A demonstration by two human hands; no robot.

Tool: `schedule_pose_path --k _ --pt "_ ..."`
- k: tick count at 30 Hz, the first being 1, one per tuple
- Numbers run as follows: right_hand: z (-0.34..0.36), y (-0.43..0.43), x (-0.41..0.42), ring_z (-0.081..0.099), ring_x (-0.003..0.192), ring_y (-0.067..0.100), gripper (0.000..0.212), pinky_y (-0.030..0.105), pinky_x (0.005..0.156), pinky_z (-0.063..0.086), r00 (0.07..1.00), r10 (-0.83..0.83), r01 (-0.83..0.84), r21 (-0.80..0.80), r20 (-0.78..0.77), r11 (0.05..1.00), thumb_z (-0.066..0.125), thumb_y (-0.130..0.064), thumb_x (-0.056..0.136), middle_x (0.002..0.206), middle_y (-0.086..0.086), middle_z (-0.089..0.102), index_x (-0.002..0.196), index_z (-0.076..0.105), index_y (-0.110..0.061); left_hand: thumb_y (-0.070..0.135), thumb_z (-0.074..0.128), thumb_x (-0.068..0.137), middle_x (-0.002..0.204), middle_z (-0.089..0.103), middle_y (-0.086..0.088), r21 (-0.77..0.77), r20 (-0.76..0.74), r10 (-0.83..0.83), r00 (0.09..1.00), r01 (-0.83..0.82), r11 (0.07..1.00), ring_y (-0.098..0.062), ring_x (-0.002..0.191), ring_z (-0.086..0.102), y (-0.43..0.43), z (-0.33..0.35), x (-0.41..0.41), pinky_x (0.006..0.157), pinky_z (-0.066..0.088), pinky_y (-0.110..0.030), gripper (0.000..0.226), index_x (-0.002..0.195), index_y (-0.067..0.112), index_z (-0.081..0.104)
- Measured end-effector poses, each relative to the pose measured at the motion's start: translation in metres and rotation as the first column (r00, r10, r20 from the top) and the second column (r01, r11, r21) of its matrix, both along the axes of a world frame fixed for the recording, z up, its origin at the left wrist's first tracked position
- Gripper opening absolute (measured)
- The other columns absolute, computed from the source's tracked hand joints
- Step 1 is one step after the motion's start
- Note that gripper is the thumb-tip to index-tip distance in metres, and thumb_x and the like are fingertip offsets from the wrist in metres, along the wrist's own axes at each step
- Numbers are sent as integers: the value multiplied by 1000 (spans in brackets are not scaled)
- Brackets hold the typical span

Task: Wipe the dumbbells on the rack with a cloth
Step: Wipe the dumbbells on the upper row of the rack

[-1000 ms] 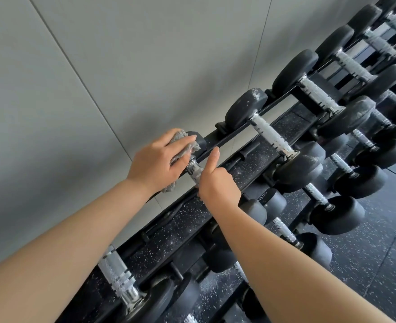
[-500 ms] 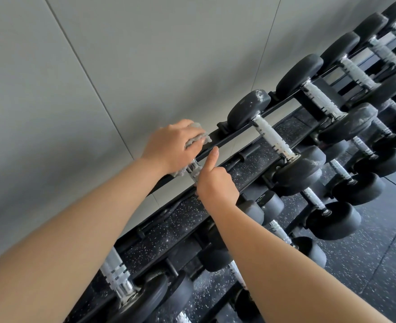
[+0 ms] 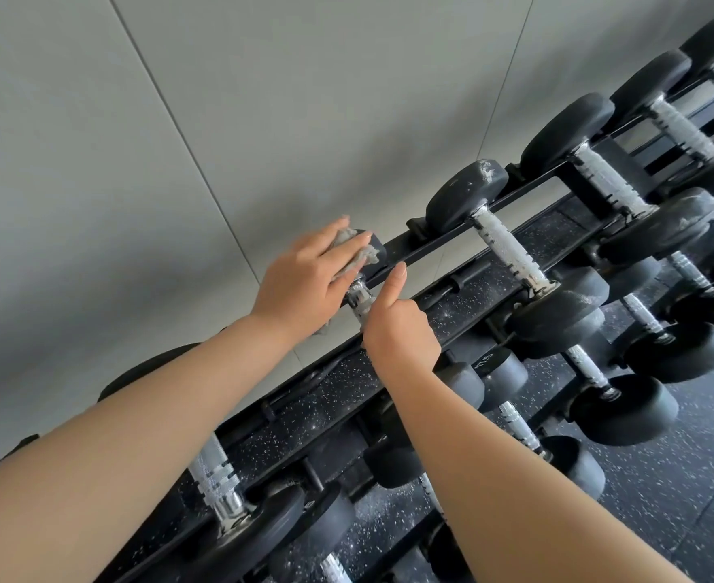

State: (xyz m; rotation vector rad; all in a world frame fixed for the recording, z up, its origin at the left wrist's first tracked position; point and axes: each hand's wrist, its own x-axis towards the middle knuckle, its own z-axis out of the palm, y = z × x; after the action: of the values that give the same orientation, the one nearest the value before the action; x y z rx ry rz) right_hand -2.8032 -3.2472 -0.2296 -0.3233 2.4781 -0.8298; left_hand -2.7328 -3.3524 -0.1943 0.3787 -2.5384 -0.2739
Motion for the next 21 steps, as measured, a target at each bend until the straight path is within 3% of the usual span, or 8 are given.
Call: schedule_pose_path --k 3,6,8,10,13,17,19,21 --pt "3 1 -1 57 81 27 72 36 70 41 1000 6 -6 -8 28 1000 0 -53 102 89 4 60 128 57 -17 32 42 95 110 66 -6 -98 174 54 983 -37 994 -36 92 62 8 17 -30 72 53 -40 34 110 17 70" --pt "2 1 -2 57 86 28 70 38 75 42 1000 7 -6 -13 30 1000 0 -51 103 97 5 62 129 56 -17 29 42 96 122 58 0 -137 466 140 874 -85 987 -31 107 54 7 28 -58 85 48 -38 32 119 22 63" --pt "3 2 -1 54 84 26 66 38 74 40 999 1 -1 -9 43 1000 2 -48 104 93 2 57 133 54 -20 29 45 94 122 59 0 -130 516 140 845 -84 988 -30 108 54 4 29 -65 87 48 -39 32 118 22 64" --pt "6 1 -1 58 87 28 74 40 78 45 997 -18 19 -22 71 1000 -2 -51 102 96 4 63 123 59 -14 28 48 92 116 62 1 -121 428 98 898 -50 991 -30 104 57 2 23 -59 80 49 -37 30 114 22 67" --pt "10 3 -1 60 89 28 76 38 80 45 997 -28 29 -12 70 1000 -5 -52 101 95 8 64 105 60 -14 26 52 91 104 68 0 -102 84 -38 996 47 994 -29 92 64 0 8 -31 66 51 -34 25 103 18 73" --pt "12 4 1 62 84 27 81 37 77 46 996 -11 13 -23 86 1000 -8 -54 100 88 6 65 96 61 -11 28 49 99 132 59 -8 -15 -130 -35 991 34 999 -27 117 60 -4 -20 10 90 54 -41 31 122 14 65" --pt "12 5 2 63 86 28 85 38 79 47 997 13 -10 -33 77 999 -8 -52 99 93 8 67 112 63 -7 28 47 100 138 53 -9 45 -152 -1 988 8 999 -26 124 55 -3 -30 28 97 50 -37 34 128 14 59" --pt "15 6 3 62 92 29 71 40 84 49 997 28 -25 -51 74 998 -1 -46 102 102 10 66 140 45 -9 27 49 98 140 52 -8 148 -139 55 989 -34 988 -21 127 52 0 -32 40 102 46 -32 36 130 13 57"
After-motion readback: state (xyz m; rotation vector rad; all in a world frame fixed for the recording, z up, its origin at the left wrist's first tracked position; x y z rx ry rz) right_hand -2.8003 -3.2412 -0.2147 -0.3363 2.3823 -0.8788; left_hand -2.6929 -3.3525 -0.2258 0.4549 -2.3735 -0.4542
